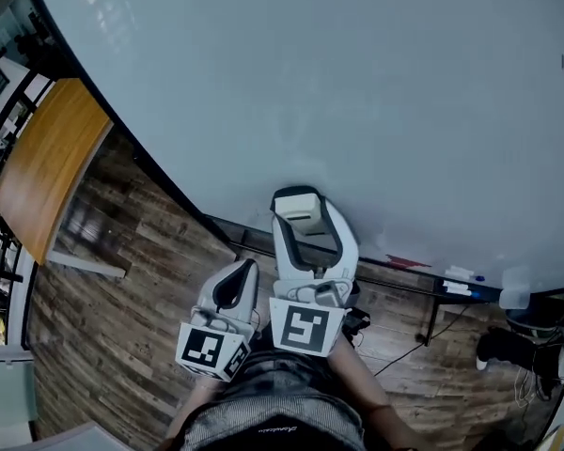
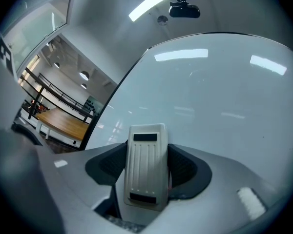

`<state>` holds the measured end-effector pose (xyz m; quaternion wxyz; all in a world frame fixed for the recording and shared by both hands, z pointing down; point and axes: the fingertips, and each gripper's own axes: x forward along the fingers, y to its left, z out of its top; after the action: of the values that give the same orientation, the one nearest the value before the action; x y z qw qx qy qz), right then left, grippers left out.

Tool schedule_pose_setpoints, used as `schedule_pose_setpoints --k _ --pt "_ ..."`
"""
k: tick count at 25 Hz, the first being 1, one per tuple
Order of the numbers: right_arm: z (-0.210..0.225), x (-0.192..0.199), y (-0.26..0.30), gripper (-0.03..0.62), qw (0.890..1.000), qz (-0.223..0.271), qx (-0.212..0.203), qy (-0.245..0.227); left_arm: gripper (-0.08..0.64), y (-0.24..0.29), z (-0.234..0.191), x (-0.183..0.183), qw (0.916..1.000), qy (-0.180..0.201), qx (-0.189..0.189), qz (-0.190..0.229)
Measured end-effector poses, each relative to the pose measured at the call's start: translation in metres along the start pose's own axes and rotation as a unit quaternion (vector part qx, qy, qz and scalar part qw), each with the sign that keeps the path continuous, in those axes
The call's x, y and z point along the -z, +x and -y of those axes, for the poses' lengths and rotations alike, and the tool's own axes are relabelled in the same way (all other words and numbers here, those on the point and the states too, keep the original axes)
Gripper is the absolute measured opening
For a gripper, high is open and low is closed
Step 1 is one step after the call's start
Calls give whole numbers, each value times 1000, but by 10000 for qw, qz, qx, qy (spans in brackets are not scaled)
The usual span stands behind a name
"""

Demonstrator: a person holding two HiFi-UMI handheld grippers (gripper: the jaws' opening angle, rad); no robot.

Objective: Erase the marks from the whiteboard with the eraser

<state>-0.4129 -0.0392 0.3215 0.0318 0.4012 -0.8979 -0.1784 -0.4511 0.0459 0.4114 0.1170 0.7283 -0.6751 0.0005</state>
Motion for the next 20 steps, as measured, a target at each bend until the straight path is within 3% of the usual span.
schedule_pose_setpoints --k 20 --pt "158 55 -99 267 9979 -227 604 91 3 66 179 37 9945 79 990 -344"
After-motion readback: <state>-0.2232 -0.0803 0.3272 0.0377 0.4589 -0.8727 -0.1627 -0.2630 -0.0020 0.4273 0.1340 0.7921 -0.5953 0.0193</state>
